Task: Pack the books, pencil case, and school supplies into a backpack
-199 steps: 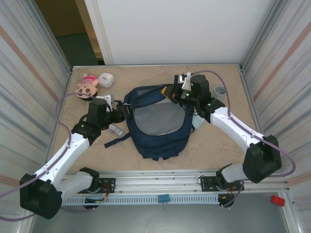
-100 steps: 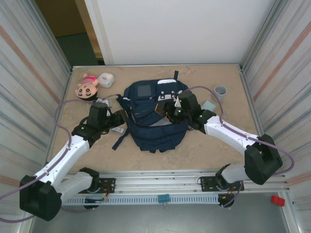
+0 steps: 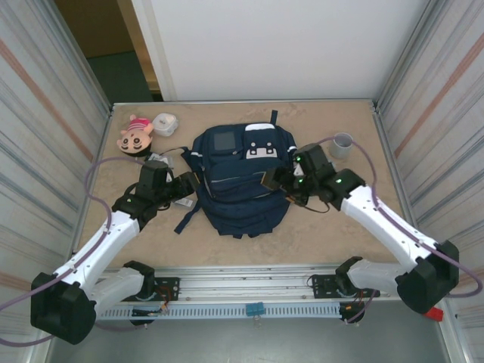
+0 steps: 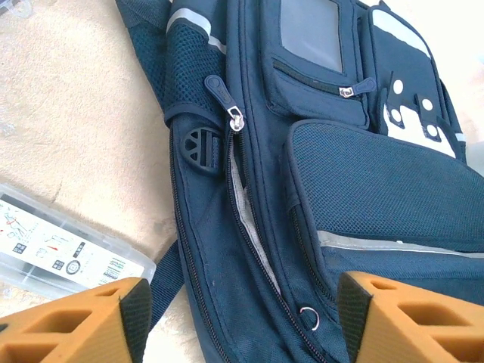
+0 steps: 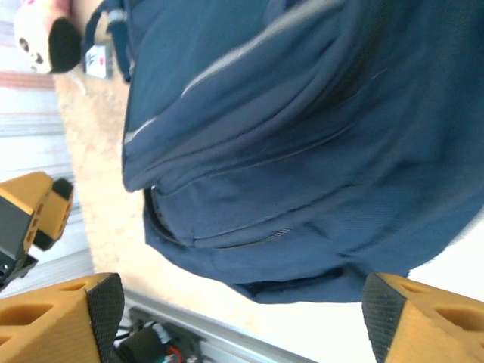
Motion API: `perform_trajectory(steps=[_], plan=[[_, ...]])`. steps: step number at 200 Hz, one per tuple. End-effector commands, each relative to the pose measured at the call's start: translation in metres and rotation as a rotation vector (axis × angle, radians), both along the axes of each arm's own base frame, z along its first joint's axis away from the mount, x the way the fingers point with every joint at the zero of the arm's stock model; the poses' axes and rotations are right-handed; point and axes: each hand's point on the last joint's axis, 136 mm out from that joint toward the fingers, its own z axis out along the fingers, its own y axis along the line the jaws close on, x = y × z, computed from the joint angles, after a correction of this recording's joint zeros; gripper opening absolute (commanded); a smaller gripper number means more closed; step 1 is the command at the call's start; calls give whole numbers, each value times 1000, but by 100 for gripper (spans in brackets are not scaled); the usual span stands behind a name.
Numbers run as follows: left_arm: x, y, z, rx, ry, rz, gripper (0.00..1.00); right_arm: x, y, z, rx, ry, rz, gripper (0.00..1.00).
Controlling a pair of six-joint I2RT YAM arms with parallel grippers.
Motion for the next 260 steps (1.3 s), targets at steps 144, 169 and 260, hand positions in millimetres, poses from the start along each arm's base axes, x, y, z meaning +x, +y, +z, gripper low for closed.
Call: perform_trajectory(steps=[144, 169, 260], plan=[[24, 3, 12, 98, -53, -12, 69, 107, -158, -124, -471, 336, -73, 88], [31, -1, 9, 99, -46, -18, 69, 117, -160, -144, -485, 372, -65, 89], [48, -12, -2, 97, -11, -42, 70, 140, -156, -180, -446, 395, -56, 89]])
